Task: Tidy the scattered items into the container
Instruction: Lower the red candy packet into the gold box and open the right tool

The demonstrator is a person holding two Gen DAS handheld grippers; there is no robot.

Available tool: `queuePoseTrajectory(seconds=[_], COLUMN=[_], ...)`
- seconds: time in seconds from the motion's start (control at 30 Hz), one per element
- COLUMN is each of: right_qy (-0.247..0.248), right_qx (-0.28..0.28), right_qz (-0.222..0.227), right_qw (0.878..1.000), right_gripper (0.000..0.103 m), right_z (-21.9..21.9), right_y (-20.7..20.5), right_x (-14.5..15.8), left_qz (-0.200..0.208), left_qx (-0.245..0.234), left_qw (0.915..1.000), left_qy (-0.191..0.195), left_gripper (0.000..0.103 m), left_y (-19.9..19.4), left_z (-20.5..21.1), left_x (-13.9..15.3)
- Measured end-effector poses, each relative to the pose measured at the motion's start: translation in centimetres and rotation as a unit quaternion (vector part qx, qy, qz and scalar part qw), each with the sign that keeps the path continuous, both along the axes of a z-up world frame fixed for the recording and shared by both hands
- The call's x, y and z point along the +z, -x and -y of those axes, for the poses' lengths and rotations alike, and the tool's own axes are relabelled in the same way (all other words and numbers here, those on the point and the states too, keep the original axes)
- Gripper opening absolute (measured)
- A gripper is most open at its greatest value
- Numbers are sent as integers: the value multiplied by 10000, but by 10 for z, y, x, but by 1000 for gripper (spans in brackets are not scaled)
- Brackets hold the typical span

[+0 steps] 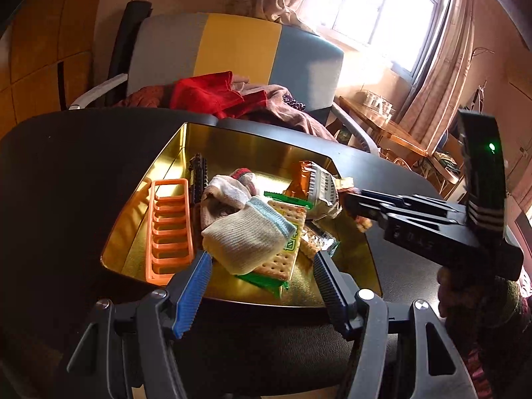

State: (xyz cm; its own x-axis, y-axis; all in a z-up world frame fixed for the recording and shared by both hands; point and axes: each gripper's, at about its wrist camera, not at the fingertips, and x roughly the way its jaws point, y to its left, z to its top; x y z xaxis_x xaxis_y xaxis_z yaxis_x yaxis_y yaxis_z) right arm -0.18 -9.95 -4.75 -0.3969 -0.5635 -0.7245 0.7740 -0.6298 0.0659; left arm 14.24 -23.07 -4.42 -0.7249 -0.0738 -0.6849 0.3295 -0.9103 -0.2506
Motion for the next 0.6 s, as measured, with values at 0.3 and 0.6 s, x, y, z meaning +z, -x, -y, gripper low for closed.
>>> queuePoseTrajectory(seconds=[0.3,0.6], right_qy=[-171,-159], right_qx=[309,282], right_qz=[239,499], right_qw=[9991,9982], right_gripper=[25,27], right_z=[55,65], right_y=[-2,8], right_x=[-18,-24], left_qz=[5,24], left_qx=[163,137], left_qw=[9997,9998], left_qy=[-157,-152], left_gripper=[65,65], left_y=[-11,-10], left_z=[13,11], left_x=[-5,-6])
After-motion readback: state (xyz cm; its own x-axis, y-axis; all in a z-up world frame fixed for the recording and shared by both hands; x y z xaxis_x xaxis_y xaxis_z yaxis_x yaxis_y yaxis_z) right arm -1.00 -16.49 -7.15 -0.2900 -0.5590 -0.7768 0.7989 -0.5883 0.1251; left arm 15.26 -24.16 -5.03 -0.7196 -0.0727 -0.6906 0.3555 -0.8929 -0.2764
